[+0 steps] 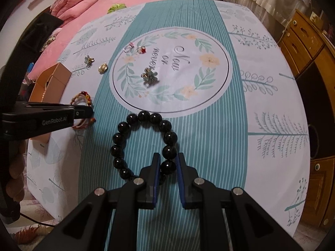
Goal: Organize jewelry
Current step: 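Lift both bracelets and carry them toward the peach box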
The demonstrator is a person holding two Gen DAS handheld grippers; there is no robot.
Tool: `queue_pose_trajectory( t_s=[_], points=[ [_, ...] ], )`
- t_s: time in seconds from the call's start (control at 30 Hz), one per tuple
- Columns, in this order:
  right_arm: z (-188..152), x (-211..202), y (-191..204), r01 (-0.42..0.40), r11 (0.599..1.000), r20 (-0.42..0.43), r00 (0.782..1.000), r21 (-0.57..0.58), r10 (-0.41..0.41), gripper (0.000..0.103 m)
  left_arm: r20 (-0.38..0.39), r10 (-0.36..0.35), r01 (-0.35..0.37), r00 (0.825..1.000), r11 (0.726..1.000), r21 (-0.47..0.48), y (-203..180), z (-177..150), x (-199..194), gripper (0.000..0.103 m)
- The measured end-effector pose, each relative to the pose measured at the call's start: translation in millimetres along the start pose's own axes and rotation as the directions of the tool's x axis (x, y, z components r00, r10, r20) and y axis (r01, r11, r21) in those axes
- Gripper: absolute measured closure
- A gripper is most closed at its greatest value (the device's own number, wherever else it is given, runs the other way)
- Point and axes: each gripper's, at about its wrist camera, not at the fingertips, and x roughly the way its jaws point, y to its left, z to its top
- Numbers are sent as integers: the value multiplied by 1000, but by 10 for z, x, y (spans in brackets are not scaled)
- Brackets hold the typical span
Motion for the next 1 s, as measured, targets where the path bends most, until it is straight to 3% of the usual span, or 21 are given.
queue_pose_trajectory(
  t_s=[0.63, 1.0],
  points=[
    [271, -602, 340, -33, 989, 118, 992, -143, 50, 88, 193, -10, 9, 981, 1000, 6, 238, -306, -1081, 99],
    [416, -925, 747, -83, 962, 161, 979, -260, 128, 88, 255, 28, 6, 967, 991, -132, 814, -498, -1485, 99]
  ],
)
